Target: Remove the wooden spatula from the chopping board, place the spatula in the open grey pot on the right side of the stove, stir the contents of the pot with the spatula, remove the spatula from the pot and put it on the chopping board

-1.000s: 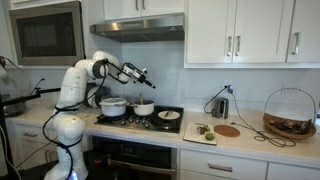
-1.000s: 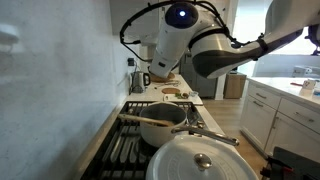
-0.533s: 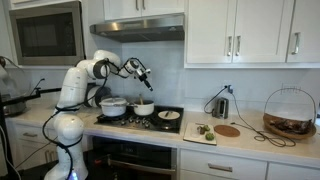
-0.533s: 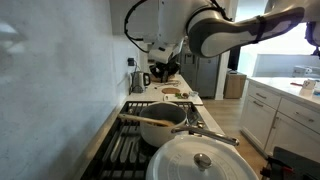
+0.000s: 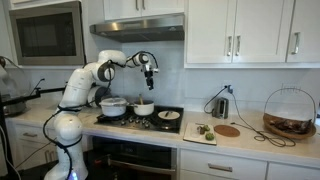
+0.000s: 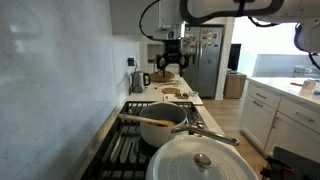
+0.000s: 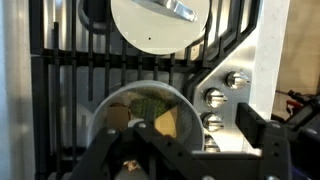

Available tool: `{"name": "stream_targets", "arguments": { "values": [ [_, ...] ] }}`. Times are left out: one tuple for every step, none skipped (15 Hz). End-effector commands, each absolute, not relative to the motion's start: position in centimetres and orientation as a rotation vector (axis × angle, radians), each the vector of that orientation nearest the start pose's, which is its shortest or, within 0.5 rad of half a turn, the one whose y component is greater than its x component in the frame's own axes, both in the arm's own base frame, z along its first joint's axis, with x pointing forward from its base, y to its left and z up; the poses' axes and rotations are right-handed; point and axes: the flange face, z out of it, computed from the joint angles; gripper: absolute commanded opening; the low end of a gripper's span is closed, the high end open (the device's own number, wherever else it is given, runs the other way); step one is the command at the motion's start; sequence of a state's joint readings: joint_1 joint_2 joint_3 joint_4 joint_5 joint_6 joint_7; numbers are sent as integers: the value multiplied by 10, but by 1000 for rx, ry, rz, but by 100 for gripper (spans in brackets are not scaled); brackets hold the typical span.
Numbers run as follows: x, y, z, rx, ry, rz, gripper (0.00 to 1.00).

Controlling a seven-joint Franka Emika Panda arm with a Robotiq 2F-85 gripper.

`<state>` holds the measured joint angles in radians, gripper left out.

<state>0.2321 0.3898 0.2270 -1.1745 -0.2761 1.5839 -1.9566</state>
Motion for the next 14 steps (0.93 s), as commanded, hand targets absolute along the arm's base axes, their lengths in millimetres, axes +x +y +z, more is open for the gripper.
{"name": "stream_targets", "arguments": {
  "values": [
    [641, 224, 589, 1282, 2829, 7, 100],
    [645, 221, 590, 1346, 2824, 64, 100],
    [647, 217, 590, 1414, 2821, 109, 100],
    [648, 215, 590, 1479, 2823, 158, 100],
    [650, 213, 588, 1551, 2822, 196, 100],
    [651, 212, 588, 1623, 2810, 246, 100],
    [652, 211, 588, 1698, 2785, 296, 100],
    [653, 213, 587, 1771, 2753, 348, 100],
    [654, 215, 588, 1840, 2716, 401, 100],
    [654, 218, 589, 1893, 2672, 466, 100],
    [656, 223, 591, 1935, 2623, 540, 100],
    [657, 228, 594, 1956, 2565, 618, 100],
    [658, 234, 596, 1983, 2507, 691, 100],
    [658, 242, 595, 1981, 2461, 741, 100]
  ]
}}
